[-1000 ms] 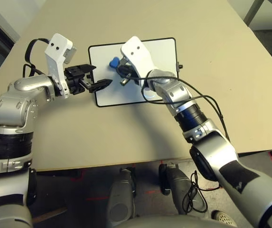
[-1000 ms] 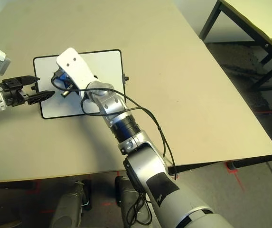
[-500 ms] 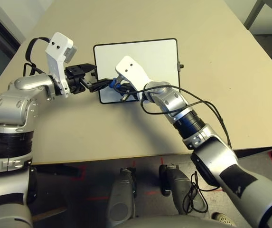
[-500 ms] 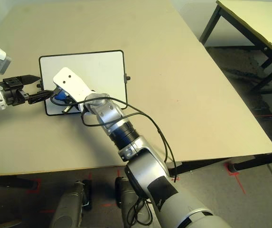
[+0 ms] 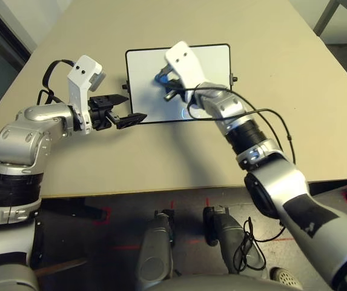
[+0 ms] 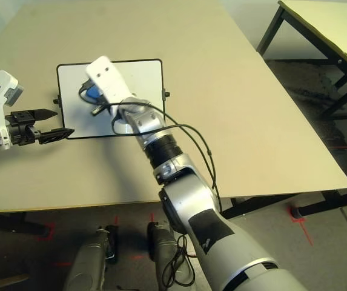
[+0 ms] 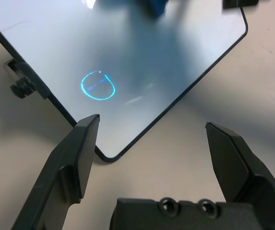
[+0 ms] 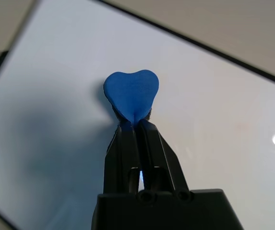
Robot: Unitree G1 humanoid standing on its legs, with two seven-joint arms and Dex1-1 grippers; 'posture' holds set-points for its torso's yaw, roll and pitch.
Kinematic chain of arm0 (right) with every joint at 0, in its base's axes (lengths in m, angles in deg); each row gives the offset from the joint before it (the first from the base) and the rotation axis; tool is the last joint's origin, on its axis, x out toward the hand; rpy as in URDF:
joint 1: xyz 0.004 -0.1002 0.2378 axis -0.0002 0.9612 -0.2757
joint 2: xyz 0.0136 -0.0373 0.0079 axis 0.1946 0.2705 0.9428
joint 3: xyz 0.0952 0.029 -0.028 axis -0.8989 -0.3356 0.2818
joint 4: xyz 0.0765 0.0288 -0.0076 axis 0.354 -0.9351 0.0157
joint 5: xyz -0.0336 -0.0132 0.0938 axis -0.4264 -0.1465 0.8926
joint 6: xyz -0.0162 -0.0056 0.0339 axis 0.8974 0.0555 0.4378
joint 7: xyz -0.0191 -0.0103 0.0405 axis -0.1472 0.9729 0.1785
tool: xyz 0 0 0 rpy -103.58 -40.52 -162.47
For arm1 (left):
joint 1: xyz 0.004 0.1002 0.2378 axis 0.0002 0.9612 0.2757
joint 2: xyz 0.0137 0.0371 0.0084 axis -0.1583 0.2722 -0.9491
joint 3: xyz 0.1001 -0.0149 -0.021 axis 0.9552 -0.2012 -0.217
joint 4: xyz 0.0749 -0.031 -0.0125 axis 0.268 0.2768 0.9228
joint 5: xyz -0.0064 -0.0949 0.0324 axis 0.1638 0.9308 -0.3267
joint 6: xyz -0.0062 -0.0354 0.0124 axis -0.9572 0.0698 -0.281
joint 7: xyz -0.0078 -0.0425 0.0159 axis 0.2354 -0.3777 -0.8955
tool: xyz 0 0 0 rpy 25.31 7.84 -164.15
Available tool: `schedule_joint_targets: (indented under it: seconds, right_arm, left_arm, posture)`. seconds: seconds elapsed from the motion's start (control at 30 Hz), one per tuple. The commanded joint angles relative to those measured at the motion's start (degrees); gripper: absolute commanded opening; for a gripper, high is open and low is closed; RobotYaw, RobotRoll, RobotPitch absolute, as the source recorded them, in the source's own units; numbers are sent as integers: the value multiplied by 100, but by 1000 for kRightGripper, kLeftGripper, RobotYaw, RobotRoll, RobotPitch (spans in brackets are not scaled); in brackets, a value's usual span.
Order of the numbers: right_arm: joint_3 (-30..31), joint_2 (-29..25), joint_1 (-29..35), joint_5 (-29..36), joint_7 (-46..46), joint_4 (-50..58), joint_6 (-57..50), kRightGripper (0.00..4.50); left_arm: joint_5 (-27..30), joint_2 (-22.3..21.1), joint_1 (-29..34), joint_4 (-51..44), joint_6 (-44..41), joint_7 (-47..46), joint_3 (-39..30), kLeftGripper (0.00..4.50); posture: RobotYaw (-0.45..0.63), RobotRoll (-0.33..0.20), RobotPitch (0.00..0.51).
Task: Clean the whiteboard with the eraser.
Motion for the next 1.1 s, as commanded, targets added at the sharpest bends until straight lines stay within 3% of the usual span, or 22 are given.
schedule_joint_targets:
  seconds: [0.03, 0.7, 1.1]
  right_arm:
    - [-198, -105, -21, 35, 166, -161, -72, 2]
    - [-539, -712, 154, -32, 431, -179, -391, 2]
    - [-230, -383, 451, -22, 148, 317, -891, 2]
  left_arm:
    - [8, 13, 27, -74, -59, 8, 107, 4500]
    - [25, 61, 60, -124, -103, 2, 119, 4500]
    - [36, 119, 55, -143, -121, -39, 131, 4500]
  posture:
    - [14, 0, 259]
    - [5, 0, 271]
    - [10, 0, 271]
